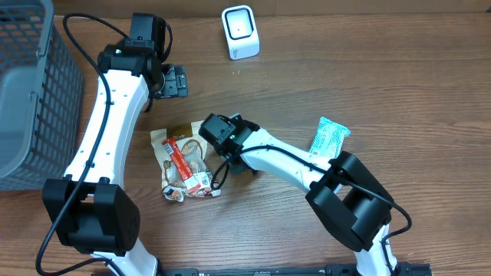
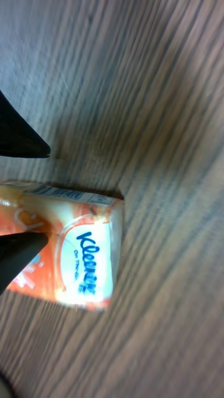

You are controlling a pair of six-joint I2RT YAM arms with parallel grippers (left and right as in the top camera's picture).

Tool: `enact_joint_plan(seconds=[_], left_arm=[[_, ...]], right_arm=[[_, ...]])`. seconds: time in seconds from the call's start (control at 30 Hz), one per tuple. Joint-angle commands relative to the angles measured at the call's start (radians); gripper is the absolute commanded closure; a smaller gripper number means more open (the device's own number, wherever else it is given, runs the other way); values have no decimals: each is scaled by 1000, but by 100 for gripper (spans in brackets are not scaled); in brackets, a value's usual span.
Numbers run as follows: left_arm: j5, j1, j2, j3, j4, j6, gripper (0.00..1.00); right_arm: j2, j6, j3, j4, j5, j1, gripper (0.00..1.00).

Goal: Scan the item barcode
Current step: 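Lower the Kleenex pack beside the snack bag and open the right gripper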

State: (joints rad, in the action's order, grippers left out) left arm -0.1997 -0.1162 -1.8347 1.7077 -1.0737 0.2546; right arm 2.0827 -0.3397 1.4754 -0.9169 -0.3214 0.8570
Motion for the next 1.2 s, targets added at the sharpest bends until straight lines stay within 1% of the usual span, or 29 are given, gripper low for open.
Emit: enact_joint_plan(seconds=[0.0, 0.1, 0.17, 0.2, 0.27, 0.3, 0.33, 0.43, 0.6, 0.7, 0.77, 0.9, 1.0, 1.07, 1.17], left_arm=[[-13, -2, 15, 16, 1, 3, 0], [-13, -2, 15, 16, 1, 3, 0], [-13, -2, 15, 16, 1, 3, 0], [-13, -2, 15, 16, 1, 3, 0], [-13, -2, 15, 16, 1, 3, 0], [-13, -2, 15, 16, 1, 3, 0], [-13, -2, 15, 16, 1, 3, 0], [-13, -2, 15, 16, 1, 3, 0], [-13, -2, 15, 16, 1, 3, 0], [-13, -2, 15, 16, 1, 3, 1], [-13, -2, 15, 16, 1, 3, 0], [-13, -2, 15, 16, 1, 3, 0], [-13, -2, 15, 16, 1, 3, 0], [-13, -2, 15, 16, 1, 3, 0], [-13, -2, 15, 16, 1, 3, 0]], right_arm=[[7, 0, -66, 40, -24, -8, 60], [7, 1, -94, 43, -61, -23, 62], [7, 3, -97, 45, -45, -34, 66], [7, 3, -97, 48, -34, -37, 71], [6, 3, -88, 48, -21, -37, 85], [6, 3, -82, 48, -21, -37, 90], [5, 3, -74, 45, -21, -37, 93], [0, -2, -26, 19, -7, -42, 96], [-35, -2, 132, -94, 102, -74, 96], [-72, -2, 202, -126, 238, -111, 97], [-93, -13, 216, -120, 362, -151, 97], [-91, -23, 205, -88, 716, -261, 96], [-79, -23, 153, -6, 906, -315, 96], [-77, -24, 102, 61, 955, -328, 96], [-77, -29, 16, 158, 956, -329, 96]])
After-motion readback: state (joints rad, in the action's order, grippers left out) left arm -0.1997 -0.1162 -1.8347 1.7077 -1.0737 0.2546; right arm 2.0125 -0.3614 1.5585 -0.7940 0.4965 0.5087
